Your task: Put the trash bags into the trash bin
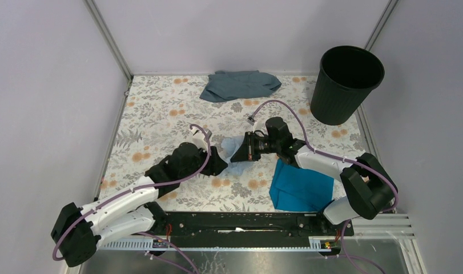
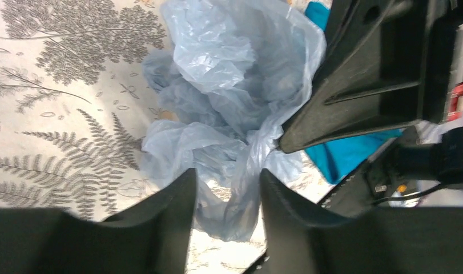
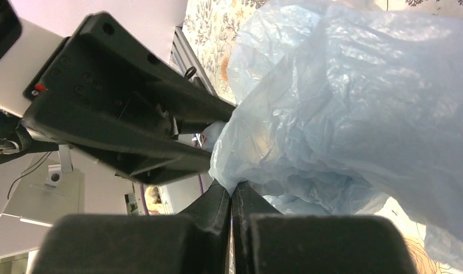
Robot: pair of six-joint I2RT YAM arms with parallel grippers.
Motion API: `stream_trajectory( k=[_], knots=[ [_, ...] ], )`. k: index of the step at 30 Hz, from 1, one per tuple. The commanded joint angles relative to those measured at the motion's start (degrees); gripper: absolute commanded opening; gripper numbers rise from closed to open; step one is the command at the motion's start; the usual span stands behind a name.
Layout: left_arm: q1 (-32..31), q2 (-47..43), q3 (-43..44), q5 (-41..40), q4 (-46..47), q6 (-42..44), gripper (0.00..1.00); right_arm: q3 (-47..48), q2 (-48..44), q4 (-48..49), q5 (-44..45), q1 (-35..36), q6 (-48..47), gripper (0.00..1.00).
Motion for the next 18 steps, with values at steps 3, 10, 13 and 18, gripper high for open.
stream_trajectory(
  k=[3,10,13,18],
  knots=[
    [-0.2,2.5,3.1,-3.7,0.4,1.3,0.14,1.3,-2.9,-5.5,2.6,-0.2,-5.8,0.05],
    [-0.2,-3.3,2.0,-5.9,1.3,-2.0,0.00,3.1,-8.9,-25.0,20.5,2.6,-17.5,0.67],
    [-0.1,-4.6,2.1,-4.9,2.0,-3.9,0.00,2.7,-11.2,-26.2,26.3,6.3,-16.3,0.95],
    [-0.1,-5.7,1.9,-4.2,3.6,-5.8,0.00,-1.7,-14.0,-21.5,32.6,7.8,-10.4,1.00]
  ],
)
